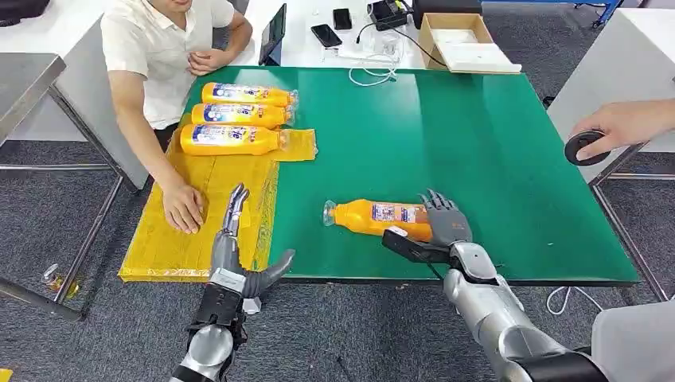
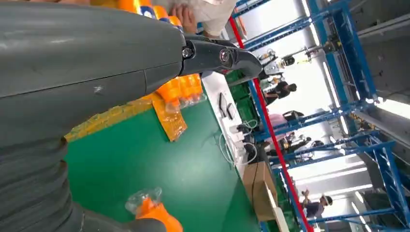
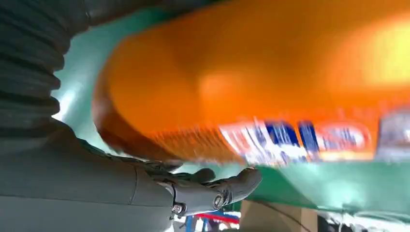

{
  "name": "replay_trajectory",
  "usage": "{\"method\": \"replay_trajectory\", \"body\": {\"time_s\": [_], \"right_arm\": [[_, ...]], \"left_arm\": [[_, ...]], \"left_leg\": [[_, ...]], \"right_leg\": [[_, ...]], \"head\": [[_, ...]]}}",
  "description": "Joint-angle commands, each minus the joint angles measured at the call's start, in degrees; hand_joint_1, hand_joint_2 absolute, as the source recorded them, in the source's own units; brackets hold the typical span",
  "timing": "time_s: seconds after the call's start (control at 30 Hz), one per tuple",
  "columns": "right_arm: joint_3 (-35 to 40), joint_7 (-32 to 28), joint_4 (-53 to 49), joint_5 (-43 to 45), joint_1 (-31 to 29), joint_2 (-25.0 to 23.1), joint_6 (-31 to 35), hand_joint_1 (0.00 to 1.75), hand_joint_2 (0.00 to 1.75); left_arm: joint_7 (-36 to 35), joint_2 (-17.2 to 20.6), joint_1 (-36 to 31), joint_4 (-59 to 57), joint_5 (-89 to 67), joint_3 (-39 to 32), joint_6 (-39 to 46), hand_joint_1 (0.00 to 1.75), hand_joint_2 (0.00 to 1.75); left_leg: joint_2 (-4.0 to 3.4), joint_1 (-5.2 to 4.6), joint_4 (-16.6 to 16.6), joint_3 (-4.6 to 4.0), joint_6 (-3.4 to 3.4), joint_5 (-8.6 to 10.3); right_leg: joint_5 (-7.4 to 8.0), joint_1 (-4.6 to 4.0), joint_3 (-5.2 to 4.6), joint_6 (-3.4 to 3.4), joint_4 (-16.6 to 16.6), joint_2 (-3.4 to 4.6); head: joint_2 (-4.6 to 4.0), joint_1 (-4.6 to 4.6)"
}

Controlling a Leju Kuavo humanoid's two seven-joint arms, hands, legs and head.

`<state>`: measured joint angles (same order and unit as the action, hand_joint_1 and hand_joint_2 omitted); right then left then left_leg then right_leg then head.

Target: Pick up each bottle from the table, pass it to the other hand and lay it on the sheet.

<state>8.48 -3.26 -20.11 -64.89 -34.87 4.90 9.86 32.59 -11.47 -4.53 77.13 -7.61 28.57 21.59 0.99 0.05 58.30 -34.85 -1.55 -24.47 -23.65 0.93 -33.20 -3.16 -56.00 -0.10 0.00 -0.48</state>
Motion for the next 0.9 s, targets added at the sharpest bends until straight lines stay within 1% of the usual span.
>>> {"method": "replay_trajectory", "body": {"time_s": [0.03,0.13,0.2,0.3,0.37,0.43,0.5,0.53,0.63,0.7,0.77,0.9], "right_arm": [[-2.6,-1.8,4.6,2.7,3.9,0.2,-2.0,1.75,1.75],[-3.0,-2.2,4.6,3.2,4.5,0.1,-2.0,1.75,1.75],[-3.0,-2.2,4.6,3.2,4.5,0.1,-2.0,1.75,1.75],[-3.4,-2.3,4.5,3.6,4.3,0.0,-2.4,1.75,1.75],[-9.6,-5.3,3.9,10.6,5.4,-1.0,-5.0,1.75,1.75],[-14.1,-8.2,3.7,15.9,6.8,-1.8,-6.7,1.75,1.75],[-14.1,-9.1,3.7,16.2,7.4,-1.7,-6.7,1.75,1.75],[-15.4,-9.7,3.8,17.8,7.5,-1.8,-7.4,1.75,1.75],[-17.8,-10.5,3.5,20.6,7.4,-2.1,-7.5,1.75,1.75],[-18.9,-11.0,3.3,22.0,7.3,-2.3,-7.5,1.75,1.75],[-19.8,-11.6,3.0,23.1,7.4,-2.7,-7.5,1.75,1.75],[-21.3,-16.1,1.5,26.1,7.7,-4.1,-5.7,1.75,1.75]], "left_arm": [[-1.3,2.5,-0.4,-1.4,-0.3,2.7,-1.3,0.0,1.75],[-1.3,2.5,-0.1,-1.3,-0.3,2.6,-1.4,0.0,1.75],[-1.3,2.5,-0.1,-1.3,-0.3,2.6,-1.4,0.0,1.75],[-1.3,2.4,-0.2,-1.3,-0.3,2.5,-1.4,0.0,1.75],[-1.9,2.4,0.1,-1.1,0.1,2.4,-2.5,0.0,1.75],[-2.6,2.5,0.9,-0.3,2.0,2.0,-4.5,0.0,1.75],[-3.6,2.5,1.4,0.4,5.2,1.7,-7.8,0.0,1.75],[-3.9,2.6,1.6,0.9,7.1,1.4,-9.8,0.0,1.75],[-4.5,2.8,2.2,1.8,9.4,0.9,-12.2,0.0,1.75],[-4.6,2.8,2.5,2.2,9.9,0.6,-12.5,0.0,1.75],[-4.5,2.9,3.0,2.6,10.0,0.5,-12.6,0.0,1.75],[-4.5,2.5,4.2,4.1,12.2,-1.0,-12.6,0.0,1.75]], "left_leg": [[0.07,0.05,-0.1,0.18,0.1,0.02],[0.16,0.08,-0.2,0.34,0.1,-0.01],[0.09,0.07,-0.1,0.34,0.07,-0.02],[0.11,0.08,-0.2,0.43,0.12,-0.01],[0.15,0.09,-0.1,0.39,0.09,-0.01],[0.15,0.1,-0.2,0.46,0.13,0.02],[-0.02,0.08,-0.1,0.4,0.11,-0.04],[0.11,0.12,-0.1,0.43,0.08,-0.06],[0.03,0.1,-0.2,0.5,0.17,-0.04],[-0.03,0.09,-0.1,0.52,0.09,-0.06],[-0.06,0.11,-0.1,0.63,0.12,-0.1],[-0.07,0.11,-0.1,0.64,0.16,-0.16]], "right_leg": [[-0.02,-0.07,0.22,0.16,0.1,-0.15],[-0.06,-0.1,0.36,0.16,0.2,-0.23],[-0.04,-0.08,0.36,0.1,0.1,-0.12],[-0.04,-0.1,0.46,0.17,0.2,-0.19],[-0.04,-0.1,0.41,0.13,0.2,-0.18],[-0.03,-0.13,0.49,0.19,0.3,-0.22],[-0.03,-0.11,0.39,0.17,0.2,-0.04],[-0.05,-0.14,0.52,0.11,0.2,-0.14],[-0.06,-0.14,0.51,0.25,0.2,-0.14],[-0.04,-0.13,0.45,0.11,0.2,-0.02],[-0.04,-0.15,0.41,0.12,0.2,0.01],[-0.06,-0.16,0.13,0.15,0.2,0.02]], "head": [[0.0,0.0],[0.0,0.0],[0.0,0.0],[0.0,0.02],[0.0,0.02],[0.0,0.02],[0.0,0.0],[0.0,0.02],[0.0,0.02],[0.0,0.02],[0.0,0.02],[0.0,0.02]]}}
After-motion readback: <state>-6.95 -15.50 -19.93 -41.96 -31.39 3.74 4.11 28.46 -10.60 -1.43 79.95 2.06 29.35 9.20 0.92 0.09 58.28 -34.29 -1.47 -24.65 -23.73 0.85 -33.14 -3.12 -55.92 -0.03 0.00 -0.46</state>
